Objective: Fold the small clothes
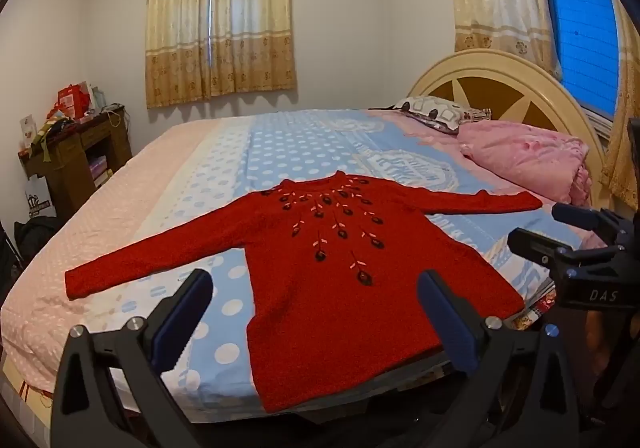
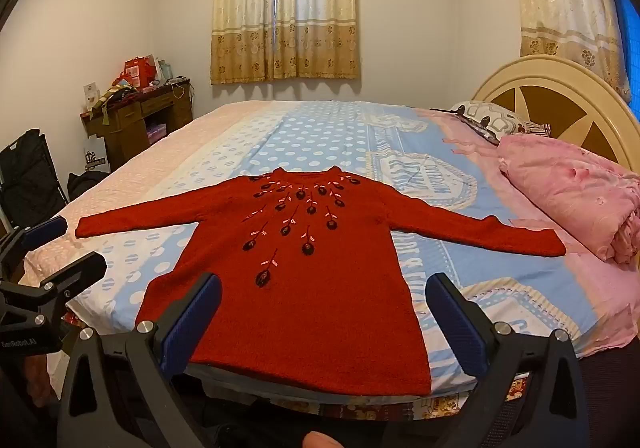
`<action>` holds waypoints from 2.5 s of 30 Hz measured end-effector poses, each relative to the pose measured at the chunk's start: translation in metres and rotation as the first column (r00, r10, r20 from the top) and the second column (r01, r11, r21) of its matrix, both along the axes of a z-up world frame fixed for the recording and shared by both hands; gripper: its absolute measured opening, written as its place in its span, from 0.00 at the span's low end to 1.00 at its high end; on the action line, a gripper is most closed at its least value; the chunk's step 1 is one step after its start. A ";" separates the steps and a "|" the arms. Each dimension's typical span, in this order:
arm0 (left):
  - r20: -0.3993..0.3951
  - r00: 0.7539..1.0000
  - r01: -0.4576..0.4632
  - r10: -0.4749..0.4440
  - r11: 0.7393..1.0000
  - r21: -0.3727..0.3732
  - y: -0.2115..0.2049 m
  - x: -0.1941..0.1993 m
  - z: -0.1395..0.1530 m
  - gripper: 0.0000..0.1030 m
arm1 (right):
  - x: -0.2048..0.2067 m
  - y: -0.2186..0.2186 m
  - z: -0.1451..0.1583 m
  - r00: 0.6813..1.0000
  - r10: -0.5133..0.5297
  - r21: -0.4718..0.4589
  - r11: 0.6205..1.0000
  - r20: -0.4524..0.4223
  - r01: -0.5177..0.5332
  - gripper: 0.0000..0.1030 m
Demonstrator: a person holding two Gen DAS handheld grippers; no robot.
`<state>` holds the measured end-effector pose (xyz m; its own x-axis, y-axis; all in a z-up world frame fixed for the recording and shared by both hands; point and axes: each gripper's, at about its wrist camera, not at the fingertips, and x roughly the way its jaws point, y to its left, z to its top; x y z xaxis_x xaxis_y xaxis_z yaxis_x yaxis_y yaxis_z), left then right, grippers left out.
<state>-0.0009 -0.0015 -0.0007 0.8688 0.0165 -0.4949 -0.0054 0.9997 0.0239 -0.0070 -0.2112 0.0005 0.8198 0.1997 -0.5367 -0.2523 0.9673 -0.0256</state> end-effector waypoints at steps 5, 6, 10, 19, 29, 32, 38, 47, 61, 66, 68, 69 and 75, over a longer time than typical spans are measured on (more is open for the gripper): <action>-0.027 1.000 0.004 -0.005 0.999 -0.052 0.005 0.003 0.001 1.00 | -0.001 0.001 -0.001 1.000 0.000 0.000 1.000 0.001 0.000 0.99; -0.025 1.000 0.007 -0.009 0.999 -0.053 0.005 0.005 0.002 1.00 | -0.001 0.001 -0.001 1.000 -0.001 -0.001 1.000 0.002 0.001 0.99; -0.016 1.000 0.007 -0.007 0.999 -0.044 0.002 0.003 0.004 1.00 | -0.001 0.000 0.000 1.000 0.003 0.004 1.000 -0.003 -0.003 0.99; -0.009 1.000 0.004 -0.004 0.999 -0.036 0.000 0.001 0.002 1.00 | 0.001 -0.001 -0.003 1.000 0.005 0.005 1.000 -0.006 -0.005 0.99; -0.007 1.000 -0.002 0.002 0.999 -0.041 0.007 0.003 0.006 1.00 | 0.001 0.002 -0.005 1.000 0.005 0.001 1.000 -0.008 -0.005 0.99; -0.006 1.000 -0.005 0.005 0.999 -0.044 0.009 0.004 0.005 1.00 | 0.000 0.003 -0.005 1.000 0.006 -0.001 1.000 -0.007 -0.006 0.99; -0.006 1.000 -0.006 0.006 0.999 -0.044 0.011 0.004 0.005 1.00 | 0.000 0.005 -0.006 1.000 0.006 -0.002 1.000 -0.009 -0.006 0.99; -0.005 1.000 -0.007 0.007 0.999 -0.044 0.014 0.003 0.005 1.00 | 0.000 0.006 -0.008 1.000 0.006 -0.003 1.000 -0.010 -0.006 0.99; -0.005 1.000 -0.012 0.012 0.999 -0.045 0.016 0.004 0.000 1.00 | -0.002 0.008 -0.011 1.000 0.007 -0.005 1.000 -0.013 -0.007 0.99; -0.005 1.000 -0.011 0.011 0.999 -0.044 0.015 0.004 0.001 1.00 | -0.005 0.012 -0.017 1.000 0.011 -0.007 1.000 -0.014 -0.011 0.99; -0.005 1.000 -0.012 0.012 0.999 -0.043 0.016 0.004 0.000 1.00 | -0.005 0.012 -0.016 1.000 0.010 -0.008 1.000 -0.013 -0.010 0.99; -0.005 1.000 -0.012 0.012 0.999 -0.043 0.016 0.004 0.001 1.00 | -0.005 0.012 -0.017 1.000 0.010 -0.008 1.000 -0.014 -0.010 0.99; -0.006 1.000 -0.011 0.011 0.999 -0.044 0.016 0.004 0.001 1.00 | -0.005 0.012 -0.017 1.000 0.010 -0.009 1.000 -0.016 -0.010 0.99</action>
